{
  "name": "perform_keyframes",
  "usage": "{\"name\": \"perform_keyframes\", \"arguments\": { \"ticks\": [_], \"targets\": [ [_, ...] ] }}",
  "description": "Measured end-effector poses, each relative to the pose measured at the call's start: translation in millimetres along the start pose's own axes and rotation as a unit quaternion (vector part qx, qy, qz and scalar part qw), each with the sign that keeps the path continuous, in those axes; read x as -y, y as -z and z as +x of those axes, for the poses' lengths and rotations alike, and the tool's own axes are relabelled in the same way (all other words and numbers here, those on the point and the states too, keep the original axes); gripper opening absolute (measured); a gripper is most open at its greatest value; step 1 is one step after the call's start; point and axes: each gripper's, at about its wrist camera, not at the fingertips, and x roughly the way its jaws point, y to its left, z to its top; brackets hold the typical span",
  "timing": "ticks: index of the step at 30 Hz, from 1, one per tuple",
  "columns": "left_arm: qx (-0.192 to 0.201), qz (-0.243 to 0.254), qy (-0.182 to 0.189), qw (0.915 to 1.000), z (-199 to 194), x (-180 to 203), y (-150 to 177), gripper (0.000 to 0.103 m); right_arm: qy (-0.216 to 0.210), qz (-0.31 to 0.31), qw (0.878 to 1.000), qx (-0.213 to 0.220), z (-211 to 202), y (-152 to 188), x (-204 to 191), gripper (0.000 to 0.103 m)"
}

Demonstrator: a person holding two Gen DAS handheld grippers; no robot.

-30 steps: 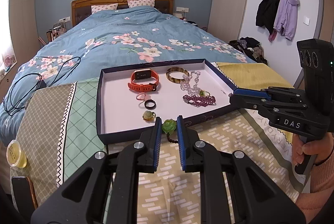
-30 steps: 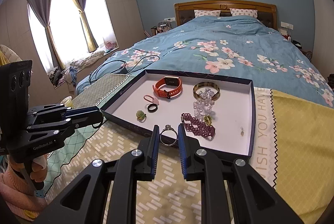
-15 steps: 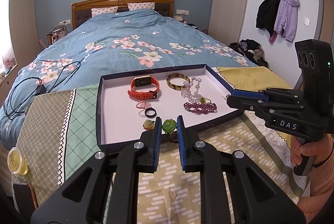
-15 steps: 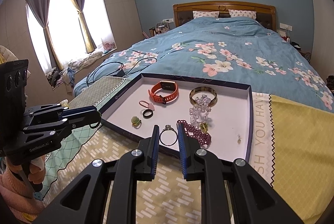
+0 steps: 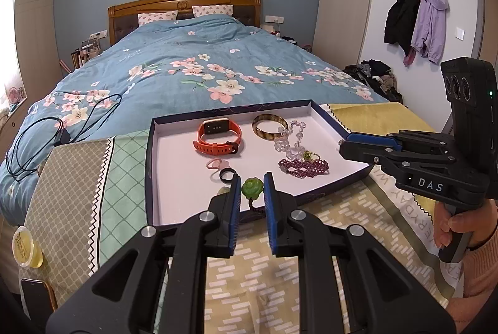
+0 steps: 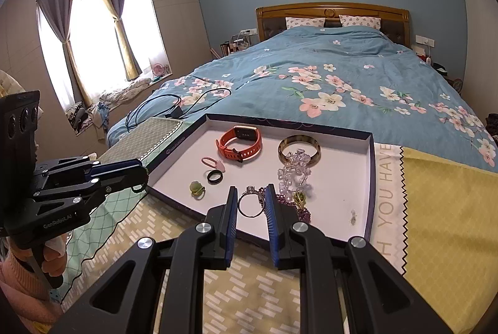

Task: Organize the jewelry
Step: 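Lower the silver ring into the box with the right tool while the left tool lowers the green ring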

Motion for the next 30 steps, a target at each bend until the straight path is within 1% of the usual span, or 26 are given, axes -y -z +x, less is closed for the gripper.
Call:
{"name": "perform_keyframes", "arguments": {
  "ticks": [30],
  "targets": [
    [0.004, 0.004, -0.01, 0.9999, 15.8, -4.2, -11.0, 0.015, 0.0, 0.013, 1.0, -0.003, 18.4, -8.3, 10.8, 0.016]
  ]
}}
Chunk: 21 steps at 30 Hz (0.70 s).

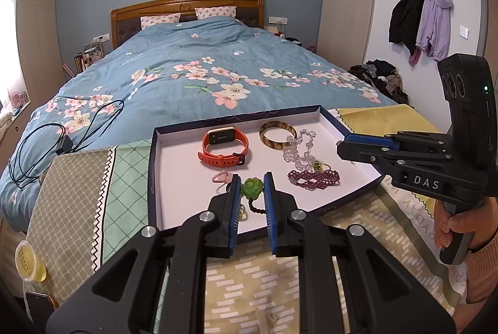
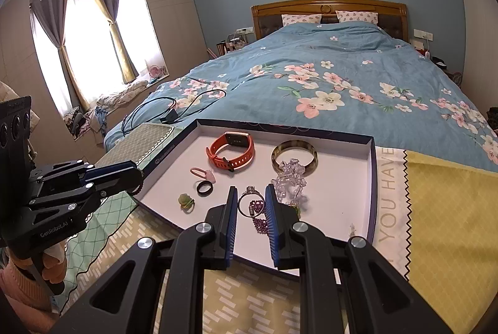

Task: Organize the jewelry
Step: 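Lower the silver ring into the box with the right tool while the left tool lowers the green ring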

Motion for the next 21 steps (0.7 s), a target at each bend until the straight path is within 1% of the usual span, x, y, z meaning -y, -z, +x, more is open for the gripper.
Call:
{"name": "perform_keyframes", "arguments": {
  "ticks": [21],
  "targets": [
    [0.003, 0.001, -0.005, 1.0, 6.6, -2.1, -3.5, 0.015, 0.003, 0.004, 1.0, -0.002, 6.8, -0.9, 4.3, 0.016]
  ]
}}
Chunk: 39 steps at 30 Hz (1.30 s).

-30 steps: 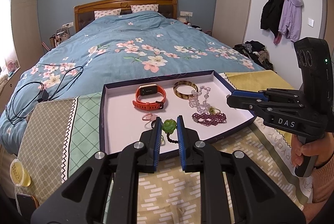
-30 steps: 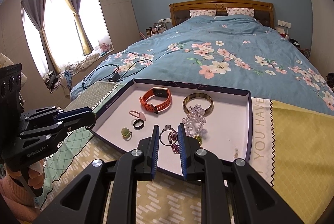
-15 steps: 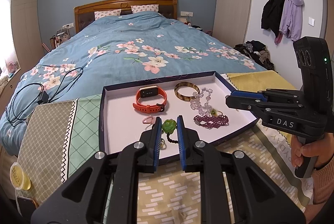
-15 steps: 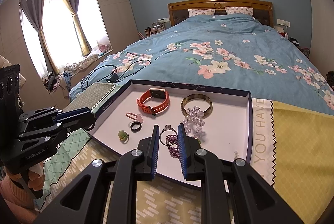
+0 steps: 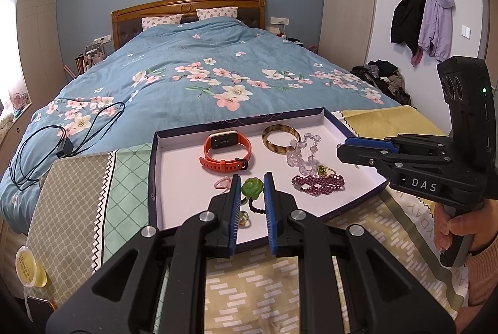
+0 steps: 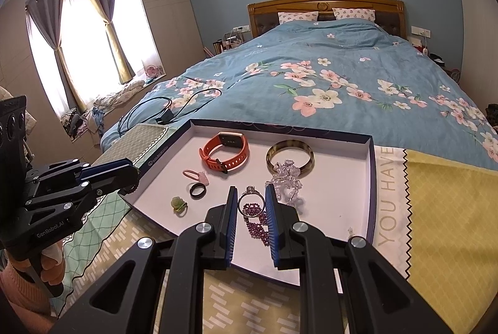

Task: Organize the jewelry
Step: 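Lower the silver ring into the box with the right tool while the left tool lowers the green ring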

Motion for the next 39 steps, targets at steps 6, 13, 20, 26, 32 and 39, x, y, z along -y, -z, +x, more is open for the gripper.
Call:
{"name": "perform_keyframes", "arguments": {
  "ticks": [6, 13, 20, 26, 32, 39],
  "targets": [
    [-0.002, -0.001, -0.001, 1.0, 3.2, -1.3, -0.8, 0.015, 0.001, 0.0, 1.0, 0.0, 1.1, 0.2, 1.0, 0.016],
    [-0.002, -0.002, -0.003, 1.0, 7.1, -4.4, -0.8, 0.015, 0.003, 0.003, 1.0, -0.002, 3.9, 1.9, 4.7, 0.016],
    [-0.003, -0.002, -0.005, 1.0, 9.3, -5.4, -0.8, 0.015, 0.003, 0.003, 1.0, -0.002, 3.8, 1.0, 3.6, 0.016],
    [-0.006, -0.002, -0.005, 1.0, 12.3, -7.3, 0.3, 0.015, 0.005, 0.005, 1.0, -0.005, 6.0, 1.7, 7.7, 0.016],
    [-0.011, -0.004, -0.006, 0.9999, 17.2, -11.0, 2.3, 0.015, 0.008, 0.006, 1.0, -0.011, 10.5, 1.5, 8.9, 0.016],
    [-0.013, -0.005, -0.006, 0.9999, 18.8, -11.0, 1.8, 0.015, 0.01, 0.009, 1.0, -0.015, 12.6, -0.5, 7.7, 0.016]
  ]
}}
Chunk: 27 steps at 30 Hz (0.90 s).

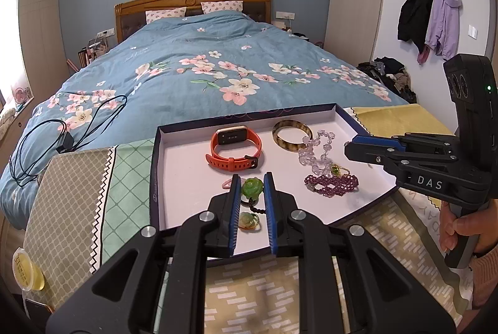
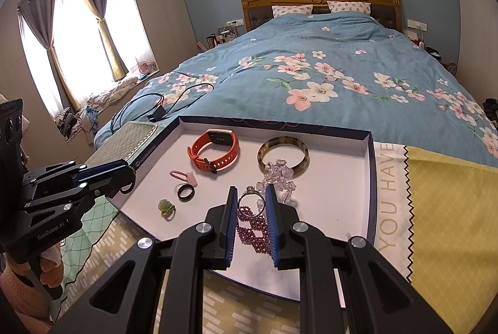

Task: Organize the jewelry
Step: 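Lower the silver ring into the box with the right tool while the left tool lowers the green ring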

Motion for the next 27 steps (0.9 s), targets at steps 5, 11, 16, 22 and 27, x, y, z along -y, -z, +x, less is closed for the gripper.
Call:
{"name": "perform_keyframes", "arguments": {
  "ticks": [5, 11, 16, 22, 27],
  "targets": [
    [-0.001, 0.0, -0.001, 1.0, 1.6, -1.1, 0.5, 0.015, 0.0, 0.001, 1.0, -0.001, 0.5, -0.8, 0.1, 0.016],
    [-0.003, -0.002, -0.002, 1.0, 3.8, -2.9, 0.7, 0.015, 0.001, 0.003, 1.0, -0.003, 1.7, -1.1, 1.3, 0.016],
    [-0.007, -0.006, -0.004, 0.9999, 10.2, -5.5, 0.7, 0.015, 0.002, 0.003, 1.0, -0.005, 3.5, -1.7, 2.1, 0.016],
    [-0.012, -0.01, -0.006, 0.9999, 15.7, -9.5, 1.5, 0.015, 0.003, 0.005, 1.0, -0.007, 5.3, -1.3, 3.3, 0.016],
    [-0.015, -0.013, -0.009, 0.9998, 20.0, -10.3, 0.9, 0.015, 0.004, 0.006, 1.0, -0.012, 9.5, -0.3, 3.5, 0.016]
  ]
}}
